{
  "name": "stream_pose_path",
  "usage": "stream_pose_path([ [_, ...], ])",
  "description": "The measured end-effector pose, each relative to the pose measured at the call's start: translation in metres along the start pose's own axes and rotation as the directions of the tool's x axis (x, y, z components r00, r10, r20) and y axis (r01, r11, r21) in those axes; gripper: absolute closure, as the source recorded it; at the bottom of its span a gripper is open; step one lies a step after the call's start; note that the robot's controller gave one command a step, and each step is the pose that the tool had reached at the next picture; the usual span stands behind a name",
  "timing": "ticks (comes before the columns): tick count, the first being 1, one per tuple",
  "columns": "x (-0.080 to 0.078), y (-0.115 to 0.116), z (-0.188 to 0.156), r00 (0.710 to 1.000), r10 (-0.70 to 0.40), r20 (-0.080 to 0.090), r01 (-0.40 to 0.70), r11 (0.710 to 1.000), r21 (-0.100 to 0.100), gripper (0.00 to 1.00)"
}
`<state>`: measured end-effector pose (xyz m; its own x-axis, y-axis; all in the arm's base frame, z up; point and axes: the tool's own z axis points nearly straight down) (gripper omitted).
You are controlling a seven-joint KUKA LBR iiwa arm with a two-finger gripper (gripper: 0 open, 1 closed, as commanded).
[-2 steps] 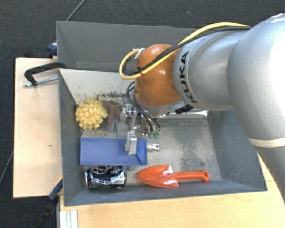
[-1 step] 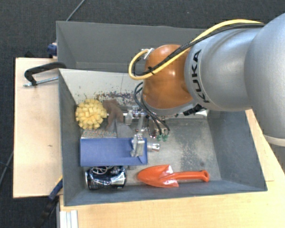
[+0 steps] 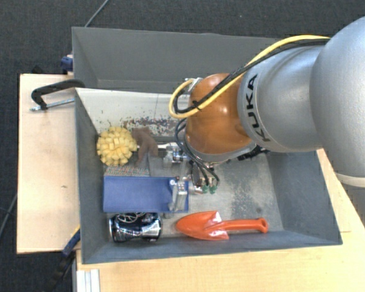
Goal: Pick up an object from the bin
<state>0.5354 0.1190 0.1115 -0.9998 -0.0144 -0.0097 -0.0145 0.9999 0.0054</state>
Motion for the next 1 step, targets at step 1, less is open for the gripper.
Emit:
stream_pose_path([
  [1,0.0057,-0.0280,0.0122,0.996,0.086,-0.015,-0.086,0.996,0.000,0.00],
])
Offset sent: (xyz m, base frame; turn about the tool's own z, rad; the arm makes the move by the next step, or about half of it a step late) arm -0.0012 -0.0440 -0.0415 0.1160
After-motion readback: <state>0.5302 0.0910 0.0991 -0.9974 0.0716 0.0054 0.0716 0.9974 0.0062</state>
